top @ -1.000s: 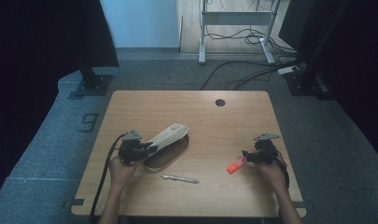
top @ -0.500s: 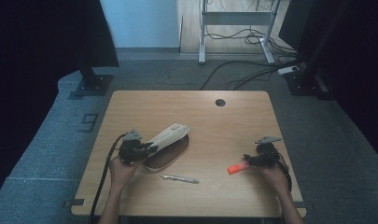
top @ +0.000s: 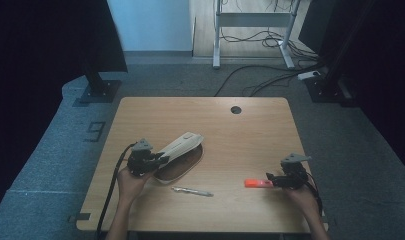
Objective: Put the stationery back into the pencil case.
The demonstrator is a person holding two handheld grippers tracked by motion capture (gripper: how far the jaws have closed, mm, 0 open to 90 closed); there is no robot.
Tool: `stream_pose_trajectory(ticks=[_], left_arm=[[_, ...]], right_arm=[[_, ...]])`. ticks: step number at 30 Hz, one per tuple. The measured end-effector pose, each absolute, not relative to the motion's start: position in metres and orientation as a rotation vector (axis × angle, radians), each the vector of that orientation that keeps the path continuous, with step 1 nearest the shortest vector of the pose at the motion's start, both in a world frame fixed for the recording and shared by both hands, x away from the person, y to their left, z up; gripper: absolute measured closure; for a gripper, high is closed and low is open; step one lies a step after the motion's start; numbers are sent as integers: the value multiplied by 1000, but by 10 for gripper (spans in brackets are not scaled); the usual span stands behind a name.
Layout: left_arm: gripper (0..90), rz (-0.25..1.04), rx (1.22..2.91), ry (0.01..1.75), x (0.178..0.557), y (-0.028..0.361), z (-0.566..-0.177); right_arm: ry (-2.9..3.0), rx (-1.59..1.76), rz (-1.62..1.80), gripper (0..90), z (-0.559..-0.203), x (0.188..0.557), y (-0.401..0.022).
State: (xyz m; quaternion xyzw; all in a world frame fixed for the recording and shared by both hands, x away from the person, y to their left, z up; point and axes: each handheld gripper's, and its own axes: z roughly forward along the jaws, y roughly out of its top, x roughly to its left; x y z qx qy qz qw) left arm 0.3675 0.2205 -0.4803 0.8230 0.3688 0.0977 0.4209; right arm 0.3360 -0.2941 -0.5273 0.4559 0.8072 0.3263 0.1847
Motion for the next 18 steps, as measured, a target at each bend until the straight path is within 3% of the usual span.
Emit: stream_pose_trajectory(ticks=[13, 18], left_arm=[[723, 242, 2065, 921, 367, 220, -480], [721, 241, 2067, 918, 367, 220, -480]], right_arm=[[2440, 1162, 928, 166, -532, 324, -278], [2476, 1106, 896, 251, -538, 325, -273]])
